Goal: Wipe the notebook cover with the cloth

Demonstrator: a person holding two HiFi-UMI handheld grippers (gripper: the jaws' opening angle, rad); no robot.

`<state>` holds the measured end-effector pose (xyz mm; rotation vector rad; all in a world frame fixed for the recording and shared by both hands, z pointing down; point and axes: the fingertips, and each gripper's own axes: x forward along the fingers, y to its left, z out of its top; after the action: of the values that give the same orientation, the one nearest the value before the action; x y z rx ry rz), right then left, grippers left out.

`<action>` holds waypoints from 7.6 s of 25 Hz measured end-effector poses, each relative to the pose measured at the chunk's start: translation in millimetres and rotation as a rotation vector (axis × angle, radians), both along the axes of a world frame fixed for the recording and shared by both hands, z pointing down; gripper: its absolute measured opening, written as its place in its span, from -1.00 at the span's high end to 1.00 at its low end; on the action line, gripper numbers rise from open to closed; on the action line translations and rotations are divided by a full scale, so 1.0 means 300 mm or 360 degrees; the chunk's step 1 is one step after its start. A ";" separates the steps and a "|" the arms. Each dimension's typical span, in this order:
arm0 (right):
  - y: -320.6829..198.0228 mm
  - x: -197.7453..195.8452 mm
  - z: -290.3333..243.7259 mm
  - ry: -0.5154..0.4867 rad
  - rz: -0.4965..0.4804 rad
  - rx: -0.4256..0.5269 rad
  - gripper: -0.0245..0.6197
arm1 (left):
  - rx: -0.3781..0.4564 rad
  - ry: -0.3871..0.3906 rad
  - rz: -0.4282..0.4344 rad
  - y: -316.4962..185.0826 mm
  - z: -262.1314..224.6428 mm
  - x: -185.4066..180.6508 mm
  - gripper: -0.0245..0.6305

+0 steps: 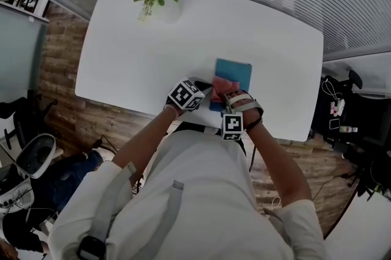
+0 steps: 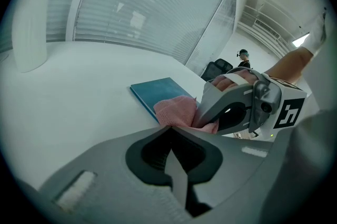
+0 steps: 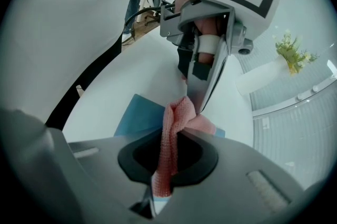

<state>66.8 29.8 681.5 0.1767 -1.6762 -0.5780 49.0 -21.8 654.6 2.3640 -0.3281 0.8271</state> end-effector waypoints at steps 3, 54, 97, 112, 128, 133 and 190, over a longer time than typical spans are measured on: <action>0.009 -0.002 -0.001 -0.0005 -0.0007 -0.0008 0.90 | 0.0002 -0.0004 0.0003 0.000 0.001 0.001 0.93; 0.193 -0.030 0.009 -0.0105 -0.0047 -0.0365 0.87 | -0.0055 -0.0018 -0.0009 -0.006 0.003 0.001 0.93; -0.344 0.233 -0.009 -0.0046 0.0196 0.0096 0.89 | -0.0010 -0.0080 0.0254 0.093 0.010 0.062 0.93; -0.301 0.213 -0.003 -0.0067 0.0176 -0.0015 0.90 | -0.0020 -0.0086 0.0253 0.093 0.012 0.060 0.93; -0.244 0.192 0.000 -0.0097 0.0165 -0.0071 0.90 | -0.0008 -0.0087 0.0251 0.089 0.014 0.060 0.93; -0.223 0.191 0.006 -0.0098 0.0158 -0.0076 0.90 | -0.0012 -0.0086 0.0252 0.091 0.017 0.061 0.93; -0.059 0.145 -0.018 -0.0200 0.0130 -0.0145 0.90 | -0.0041 -0.0085 0.0255 0.094 0.009 0.062 0.93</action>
<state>110.3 12.0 676.1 0.2182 -1.8042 -0.4360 67.7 6.3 657.3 2.3700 -0.1498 0.9644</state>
